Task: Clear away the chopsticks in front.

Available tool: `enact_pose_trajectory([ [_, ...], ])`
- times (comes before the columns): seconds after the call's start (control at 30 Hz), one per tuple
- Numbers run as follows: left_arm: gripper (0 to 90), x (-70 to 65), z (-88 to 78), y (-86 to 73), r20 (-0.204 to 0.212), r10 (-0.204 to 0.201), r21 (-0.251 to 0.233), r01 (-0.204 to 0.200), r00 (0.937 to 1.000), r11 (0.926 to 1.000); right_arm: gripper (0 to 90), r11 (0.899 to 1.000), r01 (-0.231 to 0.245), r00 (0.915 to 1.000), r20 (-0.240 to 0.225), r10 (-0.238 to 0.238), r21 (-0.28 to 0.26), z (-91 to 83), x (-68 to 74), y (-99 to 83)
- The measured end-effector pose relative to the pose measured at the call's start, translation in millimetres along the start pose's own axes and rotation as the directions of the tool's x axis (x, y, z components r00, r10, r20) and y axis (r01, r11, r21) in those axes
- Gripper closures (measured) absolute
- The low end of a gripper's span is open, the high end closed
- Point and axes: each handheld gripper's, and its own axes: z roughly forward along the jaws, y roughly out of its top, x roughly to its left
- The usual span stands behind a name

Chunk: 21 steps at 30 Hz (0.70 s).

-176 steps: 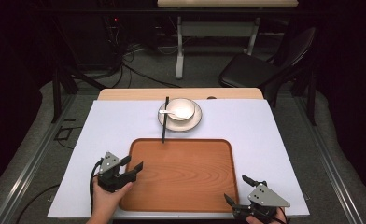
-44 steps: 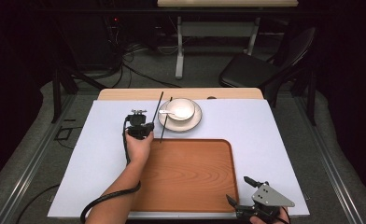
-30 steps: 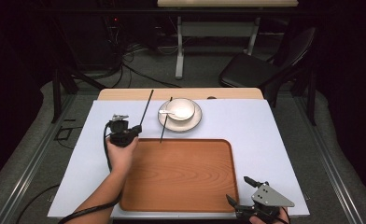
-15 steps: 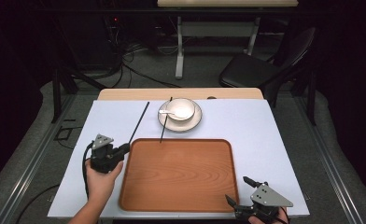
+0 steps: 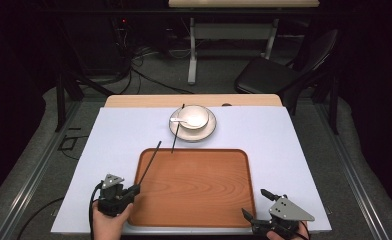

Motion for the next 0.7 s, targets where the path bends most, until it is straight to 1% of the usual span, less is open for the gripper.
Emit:
enact_pose_trajectory([
  [0.03, 86.2, -0.8, -0.3, -0.2, -0.001, 0.0, 0.008, 0.0, 1.0, 1.0, 14.9, 1.0, 0.0, 1.0, -0.001, 0.0, 0.0, 0.0, 0.2, 0.2],
  [0.07, 86.2, -3.3, 1.3, -2.1, -0.016, 0.02, 0.026, -0.02, 0.9997, 0.9995, 14.9, 1.0, 0.002, 1.0, -0.001, -0.002, 0.0, -0.2, 0.3, 0.3],
  [0.13, 86.2, -5.1, 2.9, -3.9, -0.022, 0.026, 0.031, -0.026, 0.9994, 0.9992, 14.8, 1.0, 0.003, 1.0, -0.001, -0.003, 0.0, -0.4, 0.3, 0.3],
  [0.2, 86.2, -7.3, 5.6, -5.4, -0.024, 0.033, 0.049, -0.032, 0.9992, 0.9983, 14.9, 1.0, 0.001, 1.0, 0.0, -0.001, 0.0, -0.2, -0.5, 0.1],
  [0.43, 86.1, -10.2, 12.8, -2.7, -0.022, 0.041, 0.073, -0.04, 0.9989, 0.9966, 14.9, 1.0, 0.0, 1.0, -0.003, 0.0, -0.001, -0.3, -0.4, 0.2],
  [0.5, 86.2, -11.6, 14.4, -2.4, -0.019, 0.051, 0.084, -0.049, 0.9985, 0.9953, 14.9, 1.0, -0.001, 1.0, -0.003, 0.001, 0.0, -0.2, -0.1, 0.2],
  [0.7, 86.2, -14.3, 18.3, -2.0, -0.022, 0.058, 0.086, -0.056, 0.9981, 0.9947, 14.9, 1.0, 0.0, 1.0, -0.003, 0.0, 0.001, -0.1, -0.3, 0.2],
])
